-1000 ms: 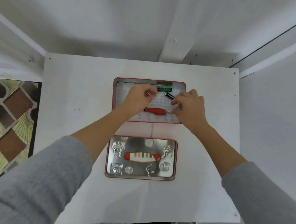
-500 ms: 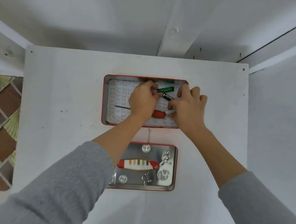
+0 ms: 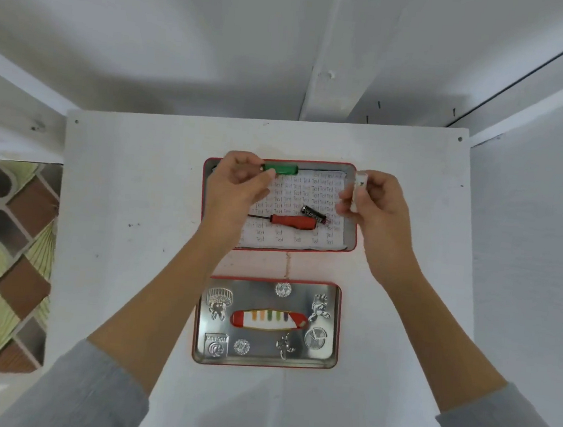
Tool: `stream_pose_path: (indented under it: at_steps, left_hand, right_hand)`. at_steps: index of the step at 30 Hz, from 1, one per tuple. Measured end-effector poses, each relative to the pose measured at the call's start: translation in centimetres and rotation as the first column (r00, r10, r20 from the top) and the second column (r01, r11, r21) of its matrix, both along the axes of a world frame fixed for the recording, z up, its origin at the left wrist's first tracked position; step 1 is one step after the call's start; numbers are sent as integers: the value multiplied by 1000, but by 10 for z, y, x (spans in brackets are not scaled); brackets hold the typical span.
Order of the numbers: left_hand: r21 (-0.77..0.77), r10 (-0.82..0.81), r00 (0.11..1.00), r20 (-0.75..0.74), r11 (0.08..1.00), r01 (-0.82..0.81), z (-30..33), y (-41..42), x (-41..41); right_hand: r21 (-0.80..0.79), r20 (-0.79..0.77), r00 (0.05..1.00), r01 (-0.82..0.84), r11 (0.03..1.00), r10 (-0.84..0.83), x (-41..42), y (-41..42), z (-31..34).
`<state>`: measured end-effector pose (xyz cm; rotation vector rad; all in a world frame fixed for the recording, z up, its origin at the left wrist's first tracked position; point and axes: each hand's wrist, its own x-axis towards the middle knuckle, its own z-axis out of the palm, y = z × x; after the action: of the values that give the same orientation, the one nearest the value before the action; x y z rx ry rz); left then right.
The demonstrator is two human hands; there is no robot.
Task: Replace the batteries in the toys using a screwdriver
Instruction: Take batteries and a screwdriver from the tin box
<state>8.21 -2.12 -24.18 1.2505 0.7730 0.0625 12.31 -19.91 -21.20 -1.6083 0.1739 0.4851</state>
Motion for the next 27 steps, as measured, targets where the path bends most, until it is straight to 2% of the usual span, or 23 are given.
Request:
stream_pose_path:
  at_steps: [2,5,6,8,9,10,12,13,14,15,19,21,23,27]
  left_hand:
    - [-82,-30,999,31,996,32,5,4,1]
    - [-144,-138,990,20,980,140,8,1,7]
    - [-125,-209,978,-19,971,205,7,-2,9]
    - [10,-402,906,-135,914,407,3,-10,15]
    - [109,-509,837,-202,838,535,-1,-14,17]
    - [209,-607,749,-268,722,660,-6,-17,19]
    - [392,-729,560,-394,418,819,-18,-21,21]
    - [455,-739,502,-450,294,840,-23,-22,23]
    - [493,-730,476,-491,218,842,-27,-22,25]
    - [514,-717,473,-512,186,837,-29,-22,27]
    - [542,-696,470,-543,137,829,-34,-22,34]
    - [547,-690,482,-539,148,824,-35,-23,32]
    - [538,-672,544,-502,251,805,-32,-20,29]
    - [523,-528,785,-323,592,613,-7,4,18]
  right_hand:
    - [120,-148,989,35,992,-17,2,0,2]
    - [35,-169,985,42,999,-35,1,-2,0]
    - [8,-166,985,50,999,-48,0,-2,0]
    - [-12,-168,983,68,998,-69,-2,-5,0]
    - [-11,-168,983,70,997,-71,-3,-7,0]
    - [-9,-168,984,67,998,-68,-4,-8,1]
    - [-11,-165,985,54,998,-55,-7,-11,1]
    - [-15,-164,985,49,999,-50,-8,-12,1]
    - [-18,-164,985,46,999,-48,-9,-14,1]
    - [-21,-166,985,45,999,-48,-10,-15,1]
    - [-17,-176,984,37,999,-39,-14,-17,-1]
    - [-44,-159,987,8,999,-15,-16,-17,-2]
    - [-123,-101,994,-57,991,45,-17,-15,-4]
    - [-374,18,957,-262,890,290,-11,-3,-6]
